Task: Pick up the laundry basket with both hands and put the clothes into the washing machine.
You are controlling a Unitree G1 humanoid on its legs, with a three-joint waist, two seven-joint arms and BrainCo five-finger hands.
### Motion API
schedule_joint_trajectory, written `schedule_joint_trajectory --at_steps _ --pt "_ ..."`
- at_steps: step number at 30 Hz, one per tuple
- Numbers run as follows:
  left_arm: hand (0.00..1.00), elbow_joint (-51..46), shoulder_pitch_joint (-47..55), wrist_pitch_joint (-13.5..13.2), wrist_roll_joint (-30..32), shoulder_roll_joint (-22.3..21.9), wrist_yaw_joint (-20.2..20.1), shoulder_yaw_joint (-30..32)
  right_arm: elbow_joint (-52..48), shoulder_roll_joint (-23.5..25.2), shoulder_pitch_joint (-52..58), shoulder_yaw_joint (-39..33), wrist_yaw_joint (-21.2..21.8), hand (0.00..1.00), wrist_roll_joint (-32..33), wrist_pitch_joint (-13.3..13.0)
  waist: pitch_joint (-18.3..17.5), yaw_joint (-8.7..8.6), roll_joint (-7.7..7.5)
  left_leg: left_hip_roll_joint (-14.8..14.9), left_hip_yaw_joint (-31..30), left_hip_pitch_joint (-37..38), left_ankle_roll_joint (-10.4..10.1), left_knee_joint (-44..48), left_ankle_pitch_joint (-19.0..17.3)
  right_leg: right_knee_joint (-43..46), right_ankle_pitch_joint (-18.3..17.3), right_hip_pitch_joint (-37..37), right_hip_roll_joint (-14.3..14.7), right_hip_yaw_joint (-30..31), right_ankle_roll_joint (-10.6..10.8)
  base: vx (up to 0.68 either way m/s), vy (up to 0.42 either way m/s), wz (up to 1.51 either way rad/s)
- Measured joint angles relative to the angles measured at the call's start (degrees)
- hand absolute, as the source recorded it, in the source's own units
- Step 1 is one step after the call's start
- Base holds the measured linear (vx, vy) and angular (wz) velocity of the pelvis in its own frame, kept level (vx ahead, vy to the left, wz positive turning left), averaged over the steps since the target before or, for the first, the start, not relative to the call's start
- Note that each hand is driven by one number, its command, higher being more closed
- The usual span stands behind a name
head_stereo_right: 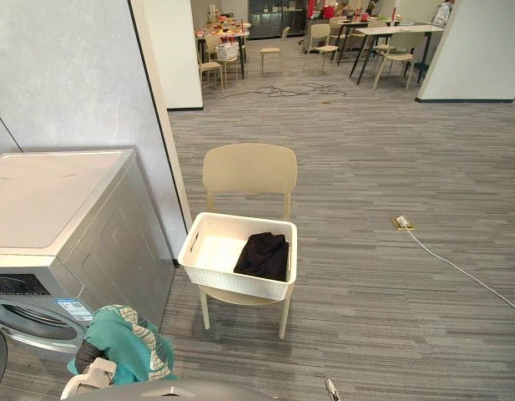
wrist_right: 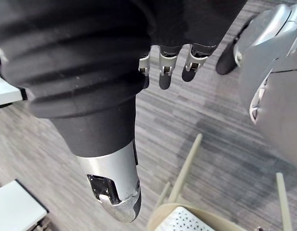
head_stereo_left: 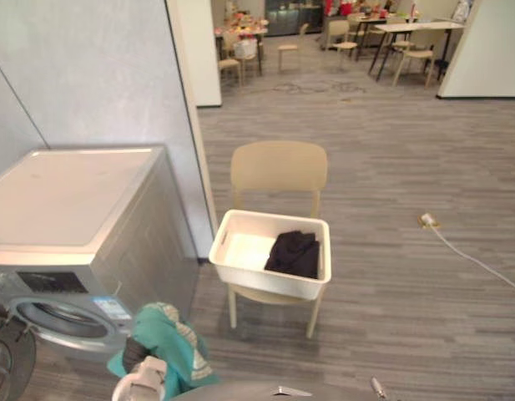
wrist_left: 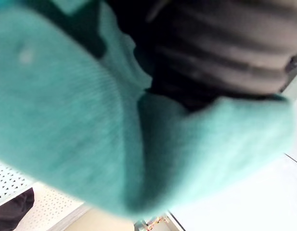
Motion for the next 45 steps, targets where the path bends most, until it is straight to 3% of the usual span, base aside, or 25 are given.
schedule_joint_trajectory --at_steps 4,7,9,11,12,13,16,19,21,22,23,24,25,27,31,32,33,34,35,36,37,38,40,42,45 --pt "1.0 1.41 0.24 0.12 -0.58 0.0 -0.03 0.13 6.19 -0.05 -1.56 0.92 0.0 0.0 -0.08 0.02 0.81 0.72 -0.49 0.98 -2.4 -1.82 -0.1 3.63 -1.36 3.67 -2.27 0.3 -0.21 -1.72 -0.61 0.02 -0.037 0.24" --pt "1.0 0.83 -0.24 0.1 -1.25 0.27 -0.15 0.76 9.04 -0.9 -3.73 5.09 0.09 0.0 -0.88 -0.22 3.44 1.38 -2.17 2.67 -8.38 -6.9 -0.71 10.34 -2.57 9.47 -6.08 -0.05 -0.09 -6.4 -2.06 -0.05 -0.114 0.81" --pt "1.0 0.7 0.08 0.1 -1.9 -0.01 -0.14 0.81 10.82 -2.49 -5.74 8.02 0.15 0.0 -2.34 -0.75 5.78 2.24 -1.64 3.07 -12.15 -10.18 -0.28 12.27 -2.56 13.54 -8.66 -1.2 -0.16 -9.42 -2.76 -0.17 -0.142 1.02" --pt "1.0 -1.14 1.12 0.11 -2.75 0.12 -0.03 -0.35 11.54 -4.68 -8.82 9.85 0.02 0.0 -3.05 -0.74 7.83 3.09 -1.17 1.74 -16.52 -15.52 2.73 11.81 -0.71 19.59 -11.99 -4.67 -2.17 -14.21 -3.33 -0.17 -0.116 1.27" --pt "1.0 -2.17 1.07 0.1 -2.76 0.12 -0.02 -0.67 11.87 -5.35 -9.9 9.68 -0.01 0.0 -4.41 -0.81 9.04 2.99 -0.82 0.79 -17.63 -17.55 5.72 10.86 -1.56 21.32 -12.93 -4.99 -3.5 -17.51 -3.49 -0.08 -0.07 1.76" --pt "1.0 -2.52 -0.46 0.04 -2.76 0.23 0.04 -0.38 13.38 -5.76 -11.27 9.33 -0.32 0.0 -5.63 -1.08 10.69 2.9 -2.23 0.44 -15.05 -18.62 10.26 10.13 -4.19 21.01 -12.48 -3.61 -5.93 -22.37 -4.74 -0.05 -0.019 1.82" --pt "1.0 -3.39 -1.14 -0.06 -2.75 0.42 0.1 -0.27 14.2 -7.26 -14.89 8.55 -2.44 0.0 -6.82 -2.15 12.75 3.02 -0.22 2.67 -6.88 -21.54 9.4 20.82 -4.23 21.29 -10.84 -1.49 -9.37 -30.27 -5.17 -0.09 0.02 1.45" --pt "1.0 -4.38 -1.79 -0.48 -2.76 0.65 0.35 -0.45 12.74 -6.34 -16.45 8.75 -2.53 0.0 -6.82 -2.9 12.7 2.89 0.55 8.9 -4.42 -17.19 7.51 28.82 -6.32 20.9 -9.44 3.37 -10.9 -36.72 -4.61 -0.08 0.047 1.09" --pt "1.0 -5.03 -3.49 -0.48 -2.75 1.07 0.41 -0.99 11.03 -6.28 -17.08 8.6 -2.55 0.0 -6.81 -2.9 12.69 2.74 0.54 15.48 -1.72 -13.89 7.05 29.5 -6.43 20.9 -7.55 5.8 -12.22 -40.66 -2.58 0.03 0.184 0.97" --pt "1.0 -5.08 -4.08 -0.48 -2.75 1.16 0.42 -1.07 10.3 -6.27 -17.14 8.62 -2.54 0.0 -6.83 -2.9 12.56 2.72 0.69 16.53 -0.63 -12.94 8.01 28.15 -5.08 20.97 -6.86 6.08 -12.52 -41.28 -1.71 0.11 0.296 0.96" --pt "1.0 -5.13 -5.04 -0.57 -2.76 1.56 0.5 -1.75 9.56 -6.24 -17.19 8.58 -2.59 0.0 -6.82 -2.85 12.01 2.59 0.83 16.13 0.18 -11.24 3.67 24.81 -6.36 21.07 -5.22 6.02 -13.52 -42.51 -0.34 0.11 0.3 0.7" --pt "1.0 -5.13 -5.64 -0.58 -2.76 1.9 0.52 -2.18 9.67 -5.97 -17.55 8.52 -2.63 0.0 -6.82 -2.68 11.74 2.54 0.82 15.26 0.51 -11.42 1.03 24.39 -8.01 20.34 -3.95 6.09 -13.98 -42.73 -0.39 0.14 0.506 0.79" --pt "1.0 -4.91 -6.77 -0.75 -2.76 2.52 0.56 -1.93 9.57 -4.25 -18.42 8.49 -2.48 0.0 -6.84 -2.64 11.22 2.78 -1.26 13.09 -0.36 -13.66 -1.56 24.9 -8.9 17.65 -1.19 6.08 -14.47 -43.04 -0.81 0.1 0.433 0.64" --pt "1.0 -3.87 -9.07 -1.21 -2.79 3.28 0.54 -2.44 10.41 -2.77 -20.24 9.35 -2.23 0.0 -7.56 -2.08 10.72 3.15 -3.28 10.45 -2.59 -16.73 -2.61 27.65 -11.97 13.48 4.73 6.96 -14.82 -43.48 -1.94 0.1 0.434 0.67" --pt "1.0 -2.45 -10.77 -1.23 -3.32 5.33 0.39 -2.59 10.93 -2.35 -21.58 7.85 -2.58 0.0 -8.02 -1.78 9.93 3.84 -4.65 6.05 -3.79 -19.63 0.27 35.64 -19.01 11.17 12.54 9.07 -18.73 -41.85 -3.54 0.07 0.389 0.31" --pt "1.0 -2.35 -11.0 -1.23 -3.31 5.71 0.38 -2.91 10.91 -2.14 -21.41 6.78 -2.73 0.0 -8.0 -1.77 9.9 3.91 -4.54 3.8 -3.86 -19.91 1.74 36.14 -20.01 11.83 16.67 8.98 -21.04 -41.16 -7.15 0.11 0.451 0.54" --pt "1.0 -2.37 -11.46 -1.23 -3.15 5.58 0.37 -3.22 10.78 -2.26 -21.03 6.04 -3.65 0.0 -7.79 -1.78 9.8 3.52 -3.72 1.14 -4.66 -19.76 3.23 35.64 -20.46 13.83 23.18 8.37 -23.79 -39.96 -13.78 0.13 0.458 0.62" --pt "1.0 -2.57 -11.48 -1.23 -3.13 5.56 0.38 -3.36 10.8 -2.31 -20.91 5.84 -3.85 0.0 -7.79 -1.76 9.97 3.02 -3.19 0.25 -5.09 -19.31 3.98 35.39 -20.77 15.59 26.66 7.64 -24.96 -37.95 -17.91 0.14 0.348 0.65" --pt "1.0 -2.68 -11.46 -1.51 -2.96 5.72 0.42 -3.41 10.97 -2.59 -20.21 6.11 -3.95 0.0 -7.66 -1.17 10.82 2.54 -1.81 -0.01 -6.77 -17.9 5.56 35.07 -21.74 23.19 20.32 3.75 -24.03 -28.09 -17.8 0.16 0.287 0.47" --pt "1.0 -2.57 -11.34 -1.71 -1.88 6.41 0.52 -2.9 10.88 -2.58 -20.06 6.31 -3.77 0.0 -7.13 -0.56 11.28 2.42 -1.19 -0.43 -7.07 -15.5 6.7 33.38 -22.01 32.42 9.06 -1.67 -19.23 -18.03 -14.1 0.15 0.248 0.36" --pt "1.0 -2.58 -11.25 -1.89 -1.71 6.86 0.53 -2.93 10.76 -2.54 -19.77 6.22 -3.75 0.0 -6.57 -0.56 11.32 2.3 -1.25 -1.07 -7.07 -13.96 7.26 31.89 -21.78 36.55 4.46 -4.33 -16.03 -14.0 -13.7 0.12 0.204 0.32" --pt "1.0 -2.61 -11.18 -2.27 -0.89 7.25 0.44 -2.98 10.62 -2.14 -19.19 5.78 -3.59 0.0 -6.09 -0.76 11.15 1.59 -2.15 -2.71 -7.28 -11.55 8.3 28.89 -21.2 42.4 -2.23 -8.43 -9.98 -8.81 -11.87 0.08 0.131 0.45" --pt "1.0 -1.4 -11.28 -2.43 0.44 7.33 -0.02 -5.24 10.57 -2.16 -18.19 4.91 -3.17 0.0 -4.29 -1.96 11.12 -0.24 -3.95 -4.78 -5.05 -7.42 9.11 24.33 -20.63 44.35 -9.18 -15.77 -1.69 -9.33 -12.33 0.19 0.011 0.75" --pt "1.0 0.95 -11.25 -2.05 1.14 6.73 -0.18 -8.22 11.01 -2.19 -16.99 3.28 -3.23 0.0 -3.25 -1.84 11.12 -2.05 -3.69 -4.89 -4.11 -5.19 7.41 21.32 -19.42 35.08 -9.55 -19.35 -0.09 -12.55 -12.1 0.25 -0.084 0.72" --pt "1.0 1.49 -11.34 -1.31 1.3 5.98 -0.49 -10.86 11.46 -2.19 -16.69 1.96 -3.27 0.0 -3.23 -1.68 10.44 -2.29 -3.86 -4.24 -4.68 -0.68 4.73 16.84 -19.96 12.6 -2.97 -19.56 3.04 -12.69 -11.51 0.33 -0.115 0.2"
